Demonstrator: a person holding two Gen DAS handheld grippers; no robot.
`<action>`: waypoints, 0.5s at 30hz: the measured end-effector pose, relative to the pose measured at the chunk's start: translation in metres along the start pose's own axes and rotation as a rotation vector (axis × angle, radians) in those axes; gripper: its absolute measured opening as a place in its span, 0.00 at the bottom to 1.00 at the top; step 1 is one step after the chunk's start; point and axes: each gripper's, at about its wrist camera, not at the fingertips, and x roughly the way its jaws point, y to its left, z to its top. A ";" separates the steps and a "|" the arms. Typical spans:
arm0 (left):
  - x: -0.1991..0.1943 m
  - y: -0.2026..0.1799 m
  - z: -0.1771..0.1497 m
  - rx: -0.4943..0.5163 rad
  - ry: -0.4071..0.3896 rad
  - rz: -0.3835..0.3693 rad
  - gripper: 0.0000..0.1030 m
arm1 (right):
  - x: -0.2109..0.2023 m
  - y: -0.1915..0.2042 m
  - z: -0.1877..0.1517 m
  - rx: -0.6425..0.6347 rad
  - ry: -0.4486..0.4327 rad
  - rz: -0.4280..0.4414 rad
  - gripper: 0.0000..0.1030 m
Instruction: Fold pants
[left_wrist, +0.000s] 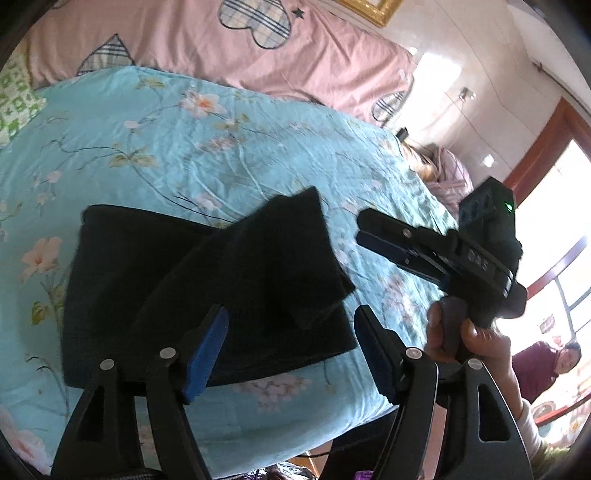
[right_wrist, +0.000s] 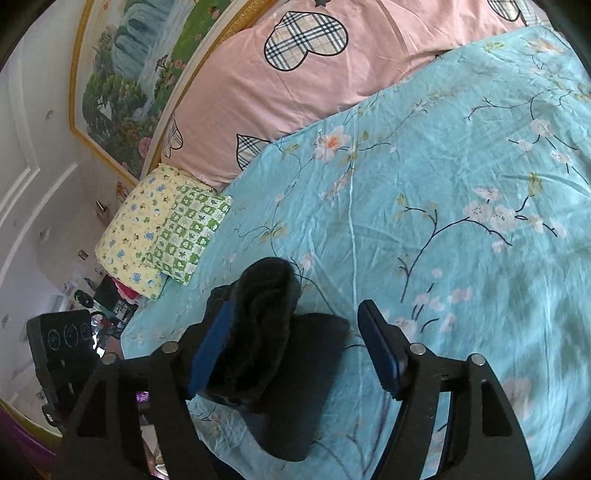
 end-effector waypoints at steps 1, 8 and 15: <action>-0.003 0.004 0.000 -0.009 -0.007 0.006 0.69 | 0.001 0.006 -0.001 -0.008 0.000 -0.012 0.71; -0.013 0.029 0.004 -0.069 -0.027 0.030 0.70 | 0.004 0.035 -0.006 -0.058 0.002 -0.072 0.77; -0.024 0.049 0.005 -0.108 -0.051 0.042 0.71 | 0.011 0.054 -0.013 -0.069 0.024 -0.125 0.79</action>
